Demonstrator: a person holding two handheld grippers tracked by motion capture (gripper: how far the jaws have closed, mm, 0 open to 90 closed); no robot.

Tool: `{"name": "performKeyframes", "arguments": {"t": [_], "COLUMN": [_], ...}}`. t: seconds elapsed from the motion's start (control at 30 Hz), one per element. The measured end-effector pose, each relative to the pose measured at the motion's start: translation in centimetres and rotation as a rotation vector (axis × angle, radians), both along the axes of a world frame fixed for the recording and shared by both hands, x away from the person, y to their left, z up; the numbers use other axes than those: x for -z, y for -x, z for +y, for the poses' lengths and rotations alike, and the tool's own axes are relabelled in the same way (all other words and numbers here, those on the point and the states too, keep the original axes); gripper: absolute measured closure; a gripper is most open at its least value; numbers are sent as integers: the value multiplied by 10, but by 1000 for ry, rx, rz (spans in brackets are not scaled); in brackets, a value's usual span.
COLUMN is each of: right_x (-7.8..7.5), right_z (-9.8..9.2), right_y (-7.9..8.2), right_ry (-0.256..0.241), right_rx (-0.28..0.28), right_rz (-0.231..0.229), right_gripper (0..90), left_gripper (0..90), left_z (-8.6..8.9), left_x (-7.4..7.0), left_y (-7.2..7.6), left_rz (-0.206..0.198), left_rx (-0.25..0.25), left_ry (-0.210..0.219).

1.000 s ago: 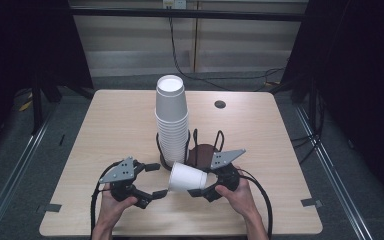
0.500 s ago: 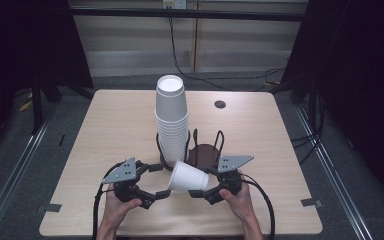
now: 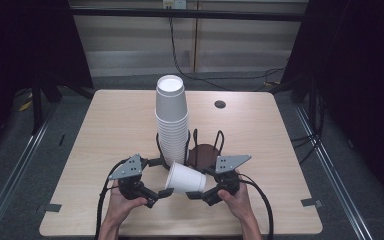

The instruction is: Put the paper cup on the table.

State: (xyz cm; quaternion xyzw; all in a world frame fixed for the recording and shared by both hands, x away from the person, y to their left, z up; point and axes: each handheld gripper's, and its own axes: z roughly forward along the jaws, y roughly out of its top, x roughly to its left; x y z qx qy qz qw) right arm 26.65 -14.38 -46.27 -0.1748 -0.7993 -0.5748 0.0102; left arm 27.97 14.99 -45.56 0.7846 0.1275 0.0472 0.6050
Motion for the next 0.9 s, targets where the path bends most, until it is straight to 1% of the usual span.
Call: {"name": "performKeyframes", "arguments": {"t": [0.1, 0.2, 0.37, 0.53, 0.6, 0.67, 0.77, 0.9], "right_x": [-1, -1, -1, -2, -2, -3, -3, -3], "right_z": [1, 1, 4, 5, 5, 5, 4, 4], "right_y": [-1, -2, -1, 0, 0, 0, 0, 0], "right_ry": [2, 2, 12, 14, 15, 19, 22, 24], "right_rx": [-4, -8, -15, -20, -24, -20, -15, -17], "right_rz": [-2, -2, -6, -11, -10, -15, -16, -18], "right_gripper": [229, 229, 229, 228, 228, 229, 229, 228], "left_gripper": [0, 0, 0, 0, 2, 47, 42, 40], "left_z": [-3, -6, -9, -11, -13, -14, -17, -17], "left_x": [0, 1, 2, 2, 1, -1, -1, -1], "left_y": [-1, -2, -3, -4, -4, -5, -4, -4], "left_rz": [6, 2, 3, 18, 15, 18, 9, 14], "left_rx": [9, 17, 43, 60, 67, 87, 84, 87], "left_ry": [4, 3, 6, 11, 4, -2, -3, -4]}}
